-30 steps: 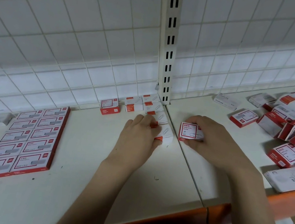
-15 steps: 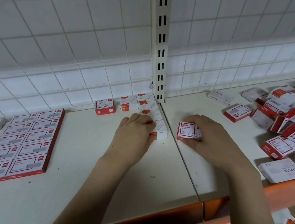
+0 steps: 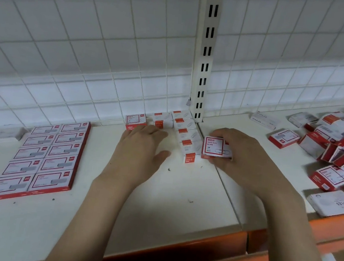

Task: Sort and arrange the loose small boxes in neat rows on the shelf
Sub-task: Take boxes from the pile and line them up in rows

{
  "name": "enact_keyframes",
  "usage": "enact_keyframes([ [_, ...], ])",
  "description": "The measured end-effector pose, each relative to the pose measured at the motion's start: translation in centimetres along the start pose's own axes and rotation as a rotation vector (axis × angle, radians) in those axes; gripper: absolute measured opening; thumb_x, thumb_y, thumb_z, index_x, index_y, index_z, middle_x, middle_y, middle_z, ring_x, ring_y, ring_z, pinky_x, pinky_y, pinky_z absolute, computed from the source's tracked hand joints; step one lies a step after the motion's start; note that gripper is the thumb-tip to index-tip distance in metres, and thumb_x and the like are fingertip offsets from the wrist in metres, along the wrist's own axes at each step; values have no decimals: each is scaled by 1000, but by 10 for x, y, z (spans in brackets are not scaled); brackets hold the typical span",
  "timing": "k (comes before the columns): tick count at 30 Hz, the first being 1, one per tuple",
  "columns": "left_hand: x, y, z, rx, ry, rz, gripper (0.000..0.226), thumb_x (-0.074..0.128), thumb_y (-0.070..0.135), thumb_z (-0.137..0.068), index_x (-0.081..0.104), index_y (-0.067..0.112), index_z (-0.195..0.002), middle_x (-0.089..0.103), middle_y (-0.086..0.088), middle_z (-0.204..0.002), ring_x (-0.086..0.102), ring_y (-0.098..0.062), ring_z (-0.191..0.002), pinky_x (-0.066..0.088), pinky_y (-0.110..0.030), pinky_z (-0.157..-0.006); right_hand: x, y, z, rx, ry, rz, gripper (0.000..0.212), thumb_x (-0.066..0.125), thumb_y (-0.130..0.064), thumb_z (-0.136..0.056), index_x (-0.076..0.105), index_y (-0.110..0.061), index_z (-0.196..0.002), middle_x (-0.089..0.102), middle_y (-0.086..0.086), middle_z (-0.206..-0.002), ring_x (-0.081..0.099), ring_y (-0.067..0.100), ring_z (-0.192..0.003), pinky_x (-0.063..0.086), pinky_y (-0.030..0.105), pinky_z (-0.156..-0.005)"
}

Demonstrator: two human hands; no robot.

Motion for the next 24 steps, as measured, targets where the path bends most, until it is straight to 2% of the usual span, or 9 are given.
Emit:
enact_keyframes([
  [6,-24,-39,28,-102,92,23,36,68,20,-82,64,8,-115,64,-9,-112,56,-33,-103,45,-45,-88,24,-45,-20,-132,-34,64,45,67,-30,-81,52,-25,-123,57,-7,-115,42,16,-106,34,28,-89],
  [11,-32,-63,51,-153,113,21,35,74,14,-76,67,6,-109,67,-12,-103,61,-38,-94,49,-52,-81,54,-77,-39,-212,-158,43,47,65,-26,-83,49,-23,-126,52,-3,-122,39,17,-112,29,24,-91],
  [15,-34,-74,64,-174,116,21,34,75,13,-74,68,5,-107,68,-12,-102,61,-39,-92,50,-52,-79,76,-93,-54,-237,-241,44,47,66,-22,-84,48,-21,-128,49,-3,-126,39,16,-115,31,24,-89],
  [20,-35,-82,71,-189,117,23,34,76,11,-72,69,5,-104,68,-14,-98,61,-41,-87,50,-49,-76,97,-106,-76,-279,-271,93,44,69,-24,-81,53,-18,-121,53,1,-119,44,19,-110,36,29,-87],
  [24,-37,-90,74,-231,119,29,33,73,12,-76,67,6,-108,66,-12,-103,59,-39,-93,45,-45,-79,114,-118,-91,-293,-293,104,45,69,-25,-81,52,-18,-122,53,2,-116,45,19,-107,36,28,-84],
])
Point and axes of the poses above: each hand's wrist, its own z-axis away from the middle knuckle, its own x-axis out of the palm, y = z × x, the point moved 1 cm from there along -z, towards the middle knuckle
